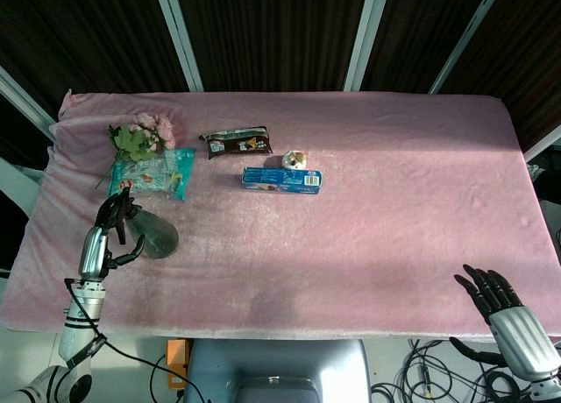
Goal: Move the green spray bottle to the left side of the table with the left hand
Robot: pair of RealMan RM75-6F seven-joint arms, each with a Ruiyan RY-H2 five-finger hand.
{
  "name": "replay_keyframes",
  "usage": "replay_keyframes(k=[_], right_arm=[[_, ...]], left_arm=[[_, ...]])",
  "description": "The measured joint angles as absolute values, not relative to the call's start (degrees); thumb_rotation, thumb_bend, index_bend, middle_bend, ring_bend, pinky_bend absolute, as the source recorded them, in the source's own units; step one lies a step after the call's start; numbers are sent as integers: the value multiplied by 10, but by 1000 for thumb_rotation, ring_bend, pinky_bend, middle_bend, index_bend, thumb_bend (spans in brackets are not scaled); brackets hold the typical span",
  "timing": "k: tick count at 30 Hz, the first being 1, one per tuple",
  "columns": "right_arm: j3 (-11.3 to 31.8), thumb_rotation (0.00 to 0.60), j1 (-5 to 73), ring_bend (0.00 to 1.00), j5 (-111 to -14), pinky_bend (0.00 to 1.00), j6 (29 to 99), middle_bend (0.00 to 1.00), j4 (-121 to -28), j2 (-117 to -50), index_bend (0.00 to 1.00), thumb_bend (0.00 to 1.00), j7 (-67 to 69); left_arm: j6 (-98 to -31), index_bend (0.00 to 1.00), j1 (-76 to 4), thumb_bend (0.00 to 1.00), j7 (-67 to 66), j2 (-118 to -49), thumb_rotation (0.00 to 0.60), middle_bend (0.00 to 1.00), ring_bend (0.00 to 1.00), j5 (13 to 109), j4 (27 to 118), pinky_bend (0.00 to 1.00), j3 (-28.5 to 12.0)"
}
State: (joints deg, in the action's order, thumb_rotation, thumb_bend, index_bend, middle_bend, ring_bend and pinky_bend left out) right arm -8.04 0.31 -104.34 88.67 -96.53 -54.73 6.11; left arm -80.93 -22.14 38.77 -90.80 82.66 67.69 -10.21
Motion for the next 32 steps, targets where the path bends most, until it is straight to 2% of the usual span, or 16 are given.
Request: replay_keyframes(k=[10,17,23,28,32], right_arm=[[-80,600,2,0,-1044,0,890,0,-964,-547,0,335,63],[-80,600,0,0,-1044,0,893,0,-962,-546,0,335,65],[-79,600,1,0,-1040,0,885,0,-965,-551,0,335,50],[-79,600,2,0,-1033,0,870,0,-972,-559,0,335,23],[-74,600,5,0,-1015,0,856,0,-979,-564,0,335,8]], left_arm=[[-824,51,-216,389,409,-907,600,20,0,835,673,0,-105],[-834,0,-203,366,364,-874,600,0,0,852,667,0,-86],[-839,0,-173,371,189,-818,600,0,0,858,668,0,-54],[-866,0,-143,375,-2,-808,600,0,0,858,665,0,-38],[-871,0,-127,387,-83,-804,600,0,0,862,660,0,-24]])
